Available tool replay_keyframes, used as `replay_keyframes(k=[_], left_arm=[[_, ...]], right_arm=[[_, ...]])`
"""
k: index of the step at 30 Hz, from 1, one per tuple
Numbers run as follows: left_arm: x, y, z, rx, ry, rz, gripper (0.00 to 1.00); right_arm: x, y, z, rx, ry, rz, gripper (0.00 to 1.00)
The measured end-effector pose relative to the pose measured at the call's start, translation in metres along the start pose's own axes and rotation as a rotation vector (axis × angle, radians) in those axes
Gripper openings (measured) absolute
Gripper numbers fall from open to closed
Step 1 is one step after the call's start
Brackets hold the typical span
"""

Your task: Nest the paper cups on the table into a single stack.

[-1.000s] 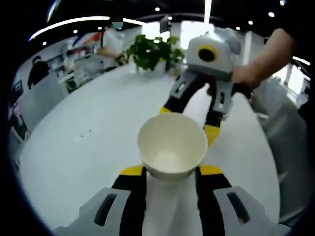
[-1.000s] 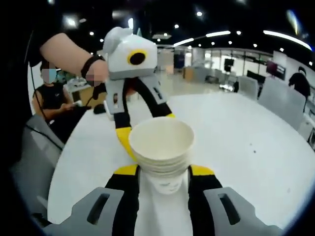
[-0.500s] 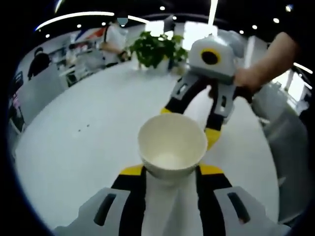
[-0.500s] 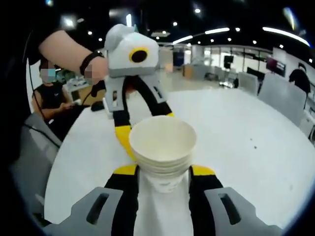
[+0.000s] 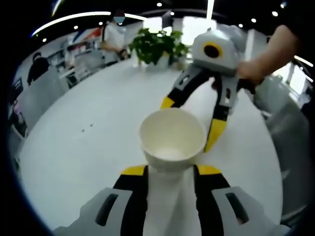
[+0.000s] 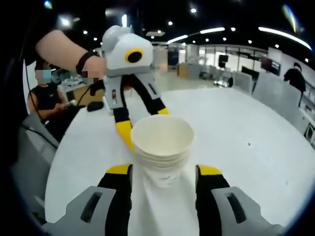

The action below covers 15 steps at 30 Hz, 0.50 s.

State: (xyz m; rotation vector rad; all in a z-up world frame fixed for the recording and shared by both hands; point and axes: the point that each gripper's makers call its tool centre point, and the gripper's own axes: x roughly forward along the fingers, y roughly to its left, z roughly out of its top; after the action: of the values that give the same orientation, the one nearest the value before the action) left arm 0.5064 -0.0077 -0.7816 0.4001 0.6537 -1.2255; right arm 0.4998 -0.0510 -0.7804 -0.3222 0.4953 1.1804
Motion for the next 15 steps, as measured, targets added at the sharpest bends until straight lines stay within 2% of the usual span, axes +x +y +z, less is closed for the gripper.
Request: replay_keyframes(k=[4, 10, 13, 15], left_arm=[[-0.015, -0.002, 0.004, -0.034, -0.027, 0.016, 0.44], [-0.039, -0.003, 0.015, -0.052, -0.102, 0.058, 0.55], [-0.05, -0.006, 0.017, -0.105, -0.136, 0.098, 0.61], [-0.06, -0.015, 0.02, -0.118, -0.184, 0.122, 0.67]], right_arm=[[-0.009, 0.007, -0.001, 0.002, 0.009, -0.005, 0.52], [-0.025, 0.021, -0.002, 0.008, 0.021, -0.013, 0.56], [-0.037, 0.027, 0.004, 0.006, -0.002, -0.041, 0.59], [-0.045, 0.03, 0.008, 0.03, -0.023, -0.068, 0.63]])
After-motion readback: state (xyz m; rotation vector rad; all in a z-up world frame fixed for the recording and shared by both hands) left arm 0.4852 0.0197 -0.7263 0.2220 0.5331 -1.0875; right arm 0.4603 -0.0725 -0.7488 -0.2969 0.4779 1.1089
